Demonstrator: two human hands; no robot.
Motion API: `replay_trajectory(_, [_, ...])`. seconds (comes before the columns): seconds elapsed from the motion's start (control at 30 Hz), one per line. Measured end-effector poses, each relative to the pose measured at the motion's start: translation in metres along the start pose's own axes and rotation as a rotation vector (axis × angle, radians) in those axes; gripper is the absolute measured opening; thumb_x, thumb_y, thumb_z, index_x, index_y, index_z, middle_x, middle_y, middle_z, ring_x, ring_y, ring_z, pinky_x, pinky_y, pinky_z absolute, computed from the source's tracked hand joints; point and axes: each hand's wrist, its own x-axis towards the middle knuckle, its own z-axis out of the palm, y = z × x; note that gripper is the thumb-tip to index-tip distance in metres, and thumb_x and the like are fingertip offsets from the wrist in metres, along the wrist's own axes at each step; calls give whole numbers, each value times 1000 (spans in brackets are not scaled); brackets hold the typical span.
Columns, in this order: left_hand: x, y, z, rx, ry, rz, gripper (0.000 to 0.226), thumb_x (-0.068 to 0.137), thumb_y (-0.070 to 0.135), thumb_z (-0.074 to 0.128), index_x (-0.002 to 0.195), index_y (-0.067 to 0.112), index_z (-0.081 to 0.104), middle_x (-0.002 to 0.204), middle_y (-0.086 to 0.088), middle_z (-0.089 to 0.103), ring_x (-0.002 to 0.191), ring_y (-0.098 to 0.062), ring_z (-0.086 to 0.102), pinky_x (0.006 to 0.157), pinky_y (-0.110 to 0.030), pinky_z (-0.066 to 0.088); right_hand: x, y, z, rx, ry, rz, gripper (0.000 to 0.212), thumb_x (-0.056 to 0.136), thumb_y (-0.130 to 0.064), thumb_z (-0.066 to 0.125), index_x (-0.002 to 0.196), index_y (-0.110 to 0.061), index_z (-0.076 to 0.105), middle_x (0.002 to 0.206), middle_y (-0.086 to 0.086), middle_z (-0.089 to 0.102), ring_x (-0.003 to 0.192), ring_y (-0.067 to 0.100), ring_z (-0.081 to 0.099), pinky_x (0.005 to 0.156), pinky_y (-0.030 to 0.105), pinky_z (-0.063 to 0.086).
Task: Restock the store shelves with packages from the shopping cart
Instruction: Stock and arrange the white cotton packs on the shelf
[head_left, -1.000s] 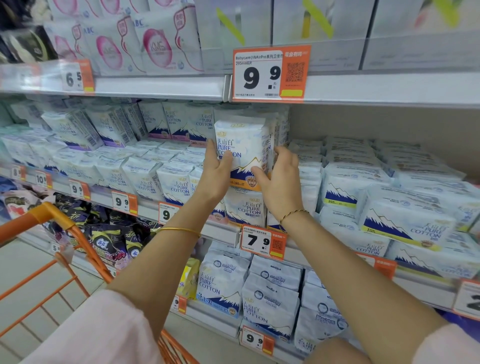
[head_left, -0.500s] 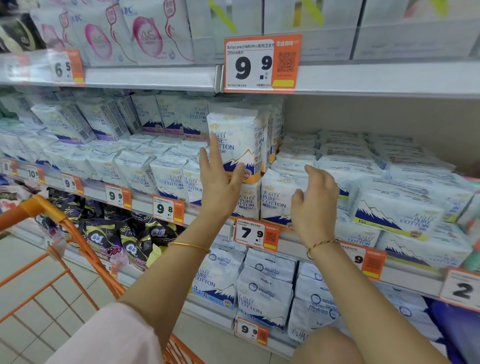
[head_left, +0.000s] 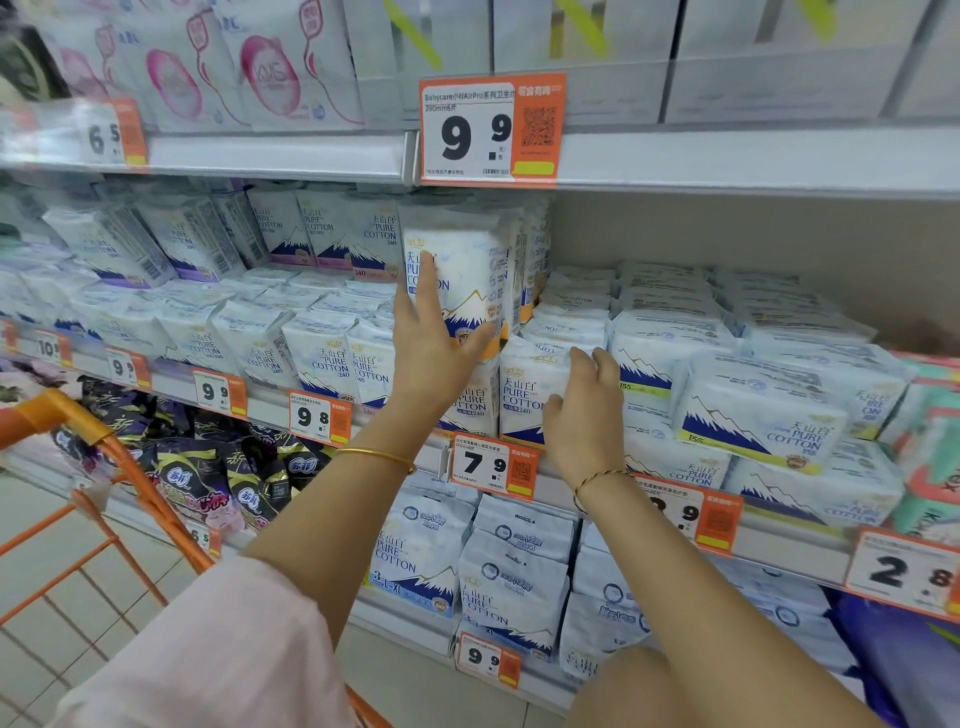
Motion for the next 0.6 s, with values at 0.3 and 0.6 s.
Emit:
replay_trajectory(0.3, [-4,-1,-2,-25,41,24,99,78,38,71,150,28,3,154,-17,11,144,-29,10,114,-45,19,-8,-3,-5,-29,50,-46,59,90,-5,51,144,-14,28,156,10,11,144,27,12,107,33,34])
replay_trajectory(0.6, [-7,2,-5,-22,51,27,101,78,36,72,150,26,2,154,-17,11,144,-28,9,113,-40,19,-11,-6,-7,-64,41,-75,60,90,-7,52,144,-15,28,155,8,11,144,27,12,106,34,37])
